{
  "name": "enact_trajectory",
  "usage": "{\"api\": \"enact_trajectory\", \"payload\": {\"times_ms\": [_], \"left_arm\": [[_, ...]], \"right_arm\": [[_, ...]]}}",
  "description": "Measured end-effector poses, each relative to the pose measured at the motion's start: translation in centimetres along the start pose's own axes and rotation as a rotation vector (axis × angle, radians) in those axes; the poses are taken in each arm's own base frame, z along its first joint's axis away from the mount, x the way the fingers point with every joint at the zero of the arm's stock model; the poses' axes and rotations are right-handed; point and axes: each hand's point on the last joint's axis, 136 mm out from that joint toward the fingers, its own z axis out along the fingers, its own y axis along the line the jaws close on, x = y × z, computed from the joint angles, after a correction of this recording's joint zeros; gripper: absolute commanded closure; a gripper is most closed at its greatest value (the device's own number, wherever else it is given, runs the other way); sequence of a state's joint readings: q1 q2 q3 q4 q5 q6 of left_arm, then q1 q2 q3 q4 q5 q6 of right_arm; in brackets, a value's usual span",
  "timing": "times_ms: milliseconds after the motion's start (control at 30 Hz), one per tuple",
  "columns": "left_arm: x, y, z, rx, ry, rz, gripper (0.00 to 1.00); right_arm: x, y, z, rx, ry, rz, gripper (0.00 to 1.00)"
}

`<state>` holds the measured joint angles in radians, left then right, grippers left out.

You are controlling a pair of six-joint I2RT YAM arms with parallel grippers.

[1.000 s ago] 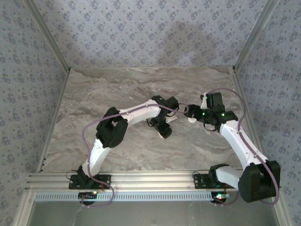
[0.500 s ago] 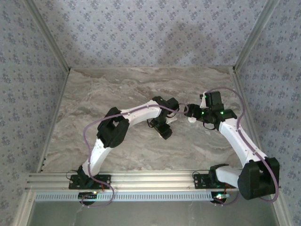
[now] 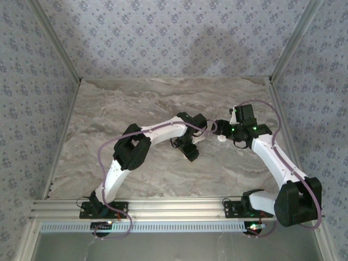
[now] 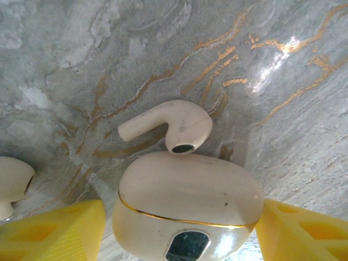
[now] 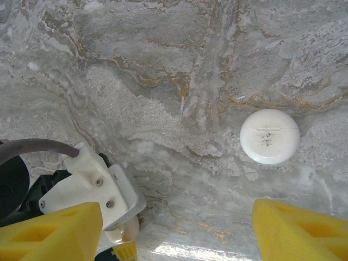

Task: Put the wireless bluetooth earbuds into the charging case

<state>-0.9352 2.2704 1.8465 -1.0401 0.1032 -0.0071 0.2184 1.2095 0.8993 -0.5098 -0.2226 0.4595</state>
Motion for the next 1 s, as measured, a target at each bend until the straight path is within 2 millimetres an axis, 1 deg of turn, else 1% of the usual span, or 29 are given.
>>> {"api": "enact_trajectory", "payload": {"times_ms": [133, 400, 600, 700, 767, 867, 1000], "left_arm": [[0.0, 0.3, 0.1, -0.008, -0.003, 0.008, 0.35], [0.0, 0.5, 0.0, -0.016, -0.022, 0.022, 0.4], [0.2, 0.4, -0.2, -0.012, -0.075, 0.046, 0.44], [0.9, 0.3, -0.4, 0.011, -0.11, 0.052, 0.45], [1.5, 0.2, -0.8, 0.03, -0.135, 0.055, 0.45], [2.3, 0.8, -1.9, 0.046, -0.186, 0.056, 0.45], [2.8, 1.2, -4.3, 0.073, -0.303, 0.07, 0.46]], "right_arm": [[0.0, 0.1, 0.0, 0.001, 0.006, -0.002, 0.26], [0.3, 0.2, 0.0, -0.001, 0.017, -0.006, 0.27], [0.5, 1.0, 0.0, -0.043, 0.03, -0.01, 0.29], [0.5, 1.4, 0.2, -0.069, 0.026, -0.011, 0.29], [0.8, 1.6, 0.5, -0.087, 0.03, -0.008, 0.29], [1.2, 2.0, 0.7, -0.112, 0.04, 0.002, 0.29], [1.6, 2.6, 1.0, -0.154, 0.049, 0.015, 0.3]]}}
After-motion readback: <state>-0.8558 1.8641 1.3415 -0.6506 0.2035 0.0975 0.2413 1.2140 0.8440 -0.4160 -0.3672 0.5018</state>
